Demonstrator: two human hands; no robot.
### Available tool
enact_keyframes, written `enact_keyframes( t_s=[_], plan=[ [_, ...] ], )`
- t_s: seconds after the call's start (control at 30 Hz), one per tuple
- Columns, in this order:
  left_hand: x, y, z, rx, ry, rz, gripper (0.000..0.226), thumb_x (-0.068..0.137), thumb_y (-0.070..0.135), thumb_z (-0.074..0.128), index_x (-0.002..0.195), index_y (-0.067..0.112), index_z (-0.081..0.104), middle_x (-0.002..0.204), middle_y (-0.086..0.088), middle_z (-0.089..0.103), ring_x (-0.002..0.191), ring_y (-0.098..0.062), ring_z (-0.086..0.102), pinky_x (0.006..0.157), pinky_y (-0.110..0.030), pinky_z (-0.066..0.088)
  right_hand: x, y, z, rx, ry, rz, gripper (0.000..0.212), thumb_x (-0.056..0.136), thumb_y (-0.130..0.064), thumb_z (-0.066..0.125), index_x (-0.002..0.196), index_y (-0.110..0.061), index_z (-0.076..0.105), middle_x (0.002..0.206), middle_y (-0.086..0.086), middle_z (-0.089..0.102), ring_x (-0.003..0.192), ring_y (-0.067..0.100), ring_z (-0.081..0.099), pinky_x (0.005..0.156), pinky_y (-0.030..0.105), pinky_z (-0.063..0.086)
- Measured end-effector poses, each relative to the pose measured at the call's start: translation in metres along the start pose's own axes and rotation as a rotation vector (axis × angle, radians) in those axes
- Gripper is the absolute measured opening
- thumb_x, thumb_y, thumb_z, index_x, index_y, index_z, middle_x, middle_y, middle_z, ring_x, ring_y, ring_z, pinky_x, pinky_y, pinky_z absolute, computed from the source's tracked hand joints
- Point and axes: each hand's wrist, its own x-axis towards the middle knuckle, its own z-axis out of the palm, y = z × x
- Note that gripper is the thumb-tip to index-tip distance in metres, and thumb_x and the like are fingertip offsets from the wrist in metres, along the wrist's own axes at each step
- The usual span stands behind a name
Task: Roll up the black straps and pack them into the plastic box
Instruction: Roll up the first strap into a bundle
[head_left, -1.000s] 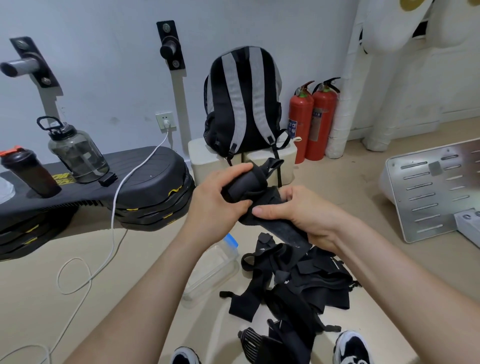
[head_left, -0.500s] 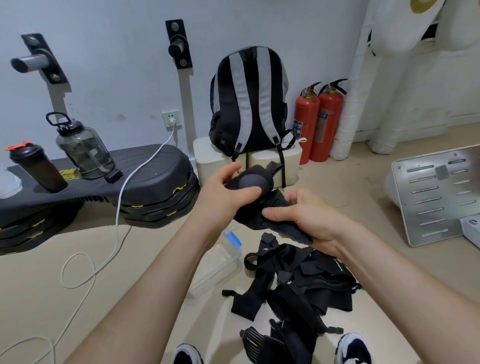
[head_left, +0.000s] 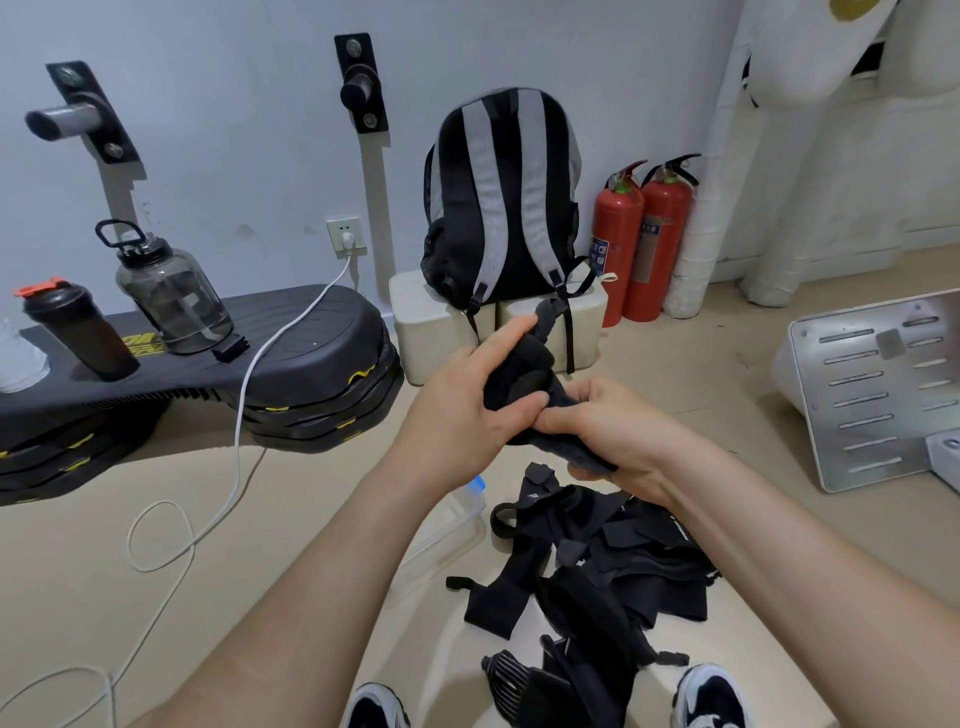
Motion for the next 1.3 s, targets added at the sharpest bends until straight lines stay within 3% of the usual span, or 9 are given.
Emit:
enact_keyframes(
  t_s=[0.2, 0.37, 0.47, 0.57, 0.7, 1.0, 1.1, 1.2, 1.3],
  plan=[
    [-0.002, -0.004, 0.007, 0.277, -0.109, 0.048, 0.054, 0.100, 0.049, 0.046, 0.148, 0.057, 0.024, 0.128, 0.006, 0.046, 0.118, -0.013, 0.048, 0.100, -0.034, 0.044, -0.001, 0.003, -0.005, -0.058, -0.044, 0.049, 0.023, 0.094, 0.004, 0.052, 0.075, -0.006, 0.060, 0.057, 0.006, 0.061, 0.049, 0.009, 0.056, 0.047, 0.018, 0.040],
    [-0.001, 0.007, 0.005, -0.112, -0.164, 0.016, 0.060, 0.096, 0.025, 0.057, 0.146, 0.050, 0.034, 0.134, 0.004, 0.050, 0.119, -0.007, 0.051, 0.100, -0.029, 0.046, -0.001, 0.004, -0.010, -0.114, 0.022, 0.028, 0.012, 0.091, 0.001, 0.056, 0.085, -0.004, 0.065, 0.072, 0.013, 0.066, 0.071, 0.024, 0.064, 0.066, 0.035, 0.044],
    [0.003, 0.007, -0.003, -0.411, -0.114, -0.244, 0.075, 0.079, 0.011, 0.082, 0.142, 0.031, 0.047, 0.120, 0.003, 0.065, 0.102, -0.007, 0.067, 0.084, -0.028, 0.058, -0.001, 0.000, -0.009, -0.144, 0.017, -0.003, 0.010, 0.090, 0.002, 0.056, 0.092, -0.001, 0.065, 0.079, 0.016, 0.066, 0.077, 0.027, 0.063, 0.072, 0.040, 0.044],
    [0.004, 0.006, -0.005, -0.424, -0.189, -0.333, 0.039, 0.079, 0.014, 0.082, 0.114, 0.015, 0.066, 0.095, -0.004, 0.073, 0.082, -0.016, 0.071, 0.066, -0.025, 0.056, 0.000, 0.000, -0.007, -0.181, 0.003, -0.033, 0.011, 0.088, 0.002, 0.058, 0.093, 0.005, 0.067, 0.076, 0.018, 0.064, 0.076, 0.029, 0.059, 0.073, 0.042, 0.043],
    [0.006, 0.000, -0.013, -0.471, -0.032, -0.326, 0.023, 0.081, 0.010, 0.078, 0.101, 0.016, 0.069, 0.085, -0.001, 0.075, 0.076, -0.015, 0.072, 0.061, -0.026, 0.056, -0.001, -0.004, -0.015, -0.182, 0.041, -0.061, 0.011, 0.092, -0.008, 0.067, 0.087, 0.001, 0.070, 0.067, 0.009, 0.069, 0.059, 0.014, 0.057, 0.063, 0.030, 0.046],
    [0.006, 0.001, -0.006, -0.215, 0.017, -0.300, 0.034, 0.087, 0.025, 0.073, 0.116, 0.025, 0.057, 0.097, 0.002, 0.068, 0.081, -0.017, 0.070, 0.061, -0.035, 0.061, -0.006, -0.006, -0.001, -0.528, 0.158, -0.189, 0.022, 0.096, -0.021, 0.062, 0.074, -0.018, 0.067, 0.056, -0.006, 0.067, 0.048, 0.002, 0.055, 0.057, 0.026, 0.044],
    [0.005, 0.000, -0.002, -0.126, 0.009, -0.232, 0.041, 0.089, 0.026, 0.072, 0.122, 0.027, 0.049, 0.094, 0.010, 0.065, 0.069, -0.006, 0.067, 0.057, -0.026, 0.056, -0.009, -0.006, 0.003, -0.539, 0.174, -0.202, 0.026, 0.098, -0.021, 0.059, 0.072, -0.020, 0.067, 0.059, -0.007, 0.066, 0.046, -0.004, 0.054, 0.056, 0.021, 0.040],
    [0.005, -0.001, 0.004, -0.033, -0.014, -0.162, 0.057, 0.092, 0.030, 0.069, 0.138, 0.029, 0.035, 0.098, 0.017, 0.059, 0.078, -0.004, 0.066, 0.072, -0.030, 0.058, -0.009, -0.006, 0.003, -0.522, 0.195, -0.200, 0.024, 0.099, -0.023, 0.056, 0.082, -0.016, 0.072, 0.063, -0.006, 0.069, 0.051, 0.001, 0.053, 0.057, 0.023, 0.041],
    [0.005, -0.006, 0.007, 0.003, -0.074, -0.162, 0.069, 0.096, 0.039, 0.060, 0.151, 0.031, 0.019, 0.118, 0.004, 0.059, 0.099, -0.014, 0.062, 0.085, -0.032, 0.053, -0.007, -0.006, 0.002, -0.479, 0.183, -0.179, 0.024, 0.099, -0.020, 0.055, 0.081, -0.014, 0.069, 0.059, -0.006, 0.066, 0.054, 0.008, 0.053, 0.057, 0.027, 0.044]
  ],
)
